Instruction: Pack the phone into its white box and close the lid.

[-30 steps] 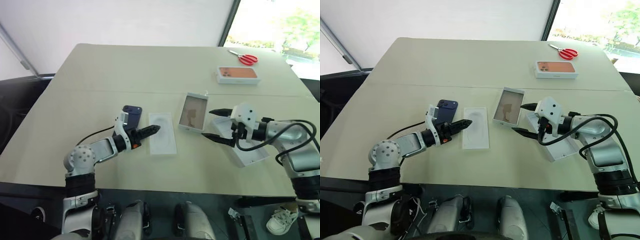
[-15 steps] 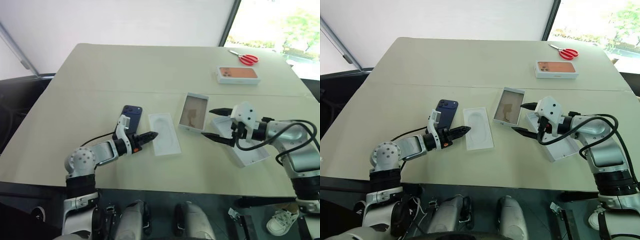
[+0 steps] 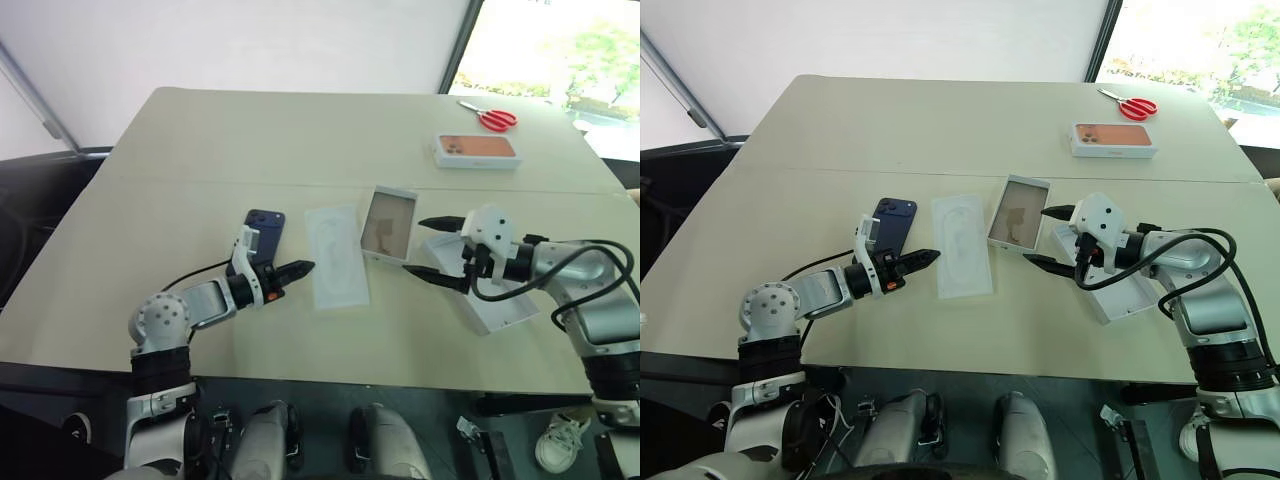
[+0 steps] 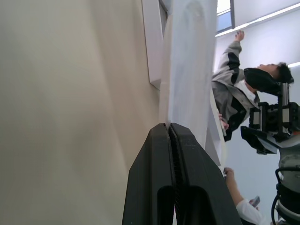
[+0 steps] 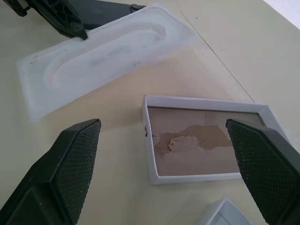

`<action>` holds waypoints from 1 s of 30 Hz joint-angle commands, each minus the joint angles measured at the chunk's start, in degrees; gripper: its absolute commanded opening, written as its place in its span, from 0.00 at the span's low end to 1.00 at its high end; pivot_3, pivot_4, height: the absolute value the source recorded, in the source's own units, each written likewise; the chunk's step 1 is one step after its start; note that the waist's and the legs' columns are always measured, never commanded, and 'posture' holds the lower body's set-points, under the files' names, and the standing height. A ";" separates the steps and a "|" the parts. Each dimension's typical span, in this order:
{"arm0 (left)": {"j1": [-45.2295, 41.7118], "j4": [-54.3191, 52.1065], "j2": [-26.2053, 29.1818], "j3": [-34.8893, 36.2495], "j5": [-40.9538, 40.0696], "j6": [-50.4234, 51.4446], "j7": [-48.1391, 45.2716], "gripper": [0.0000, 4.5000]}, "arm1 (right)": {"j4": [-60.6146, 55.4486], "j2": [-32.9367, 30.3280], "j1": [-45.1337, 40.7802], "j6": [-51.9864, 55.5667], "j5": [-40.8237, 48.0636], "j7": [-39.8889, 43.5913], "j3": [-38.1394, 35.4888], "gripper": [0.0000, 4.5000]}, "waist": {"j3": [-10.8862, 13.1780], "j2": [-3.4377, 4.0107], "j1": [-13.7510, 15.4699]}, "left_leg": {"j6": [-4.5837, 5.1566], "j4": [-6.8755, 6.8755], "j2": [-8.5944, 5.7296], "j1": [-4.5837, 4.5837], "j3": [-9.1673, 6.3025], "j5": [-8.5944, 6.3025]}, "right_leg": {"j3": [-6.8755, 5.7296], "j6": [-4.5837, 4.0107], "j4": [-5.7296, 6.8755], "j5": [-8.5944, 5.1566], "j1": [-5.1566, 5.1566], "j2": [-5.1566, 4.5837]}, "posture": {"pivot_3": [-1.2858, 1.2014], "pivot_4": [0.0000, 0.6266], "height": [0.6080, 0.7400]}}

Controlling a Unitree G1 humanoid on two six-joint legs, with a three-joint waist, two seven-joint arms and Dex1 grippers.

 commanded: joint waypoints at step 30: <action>-4.58 1.10 10.34 9.77 -8.63 -1.59 5.10 0.01 | 16.22 12.56 -11.77 0.49 -7.52 -1.54 11.03 1.00 | 0.04 -0.10 -1.36 | -0.04 -0.05 -0.03 -0.08 -0.06 0.03 | -0.10 0.01 -0.01 0.01 -0.05 -0.01 | 0.52 0.24 0.99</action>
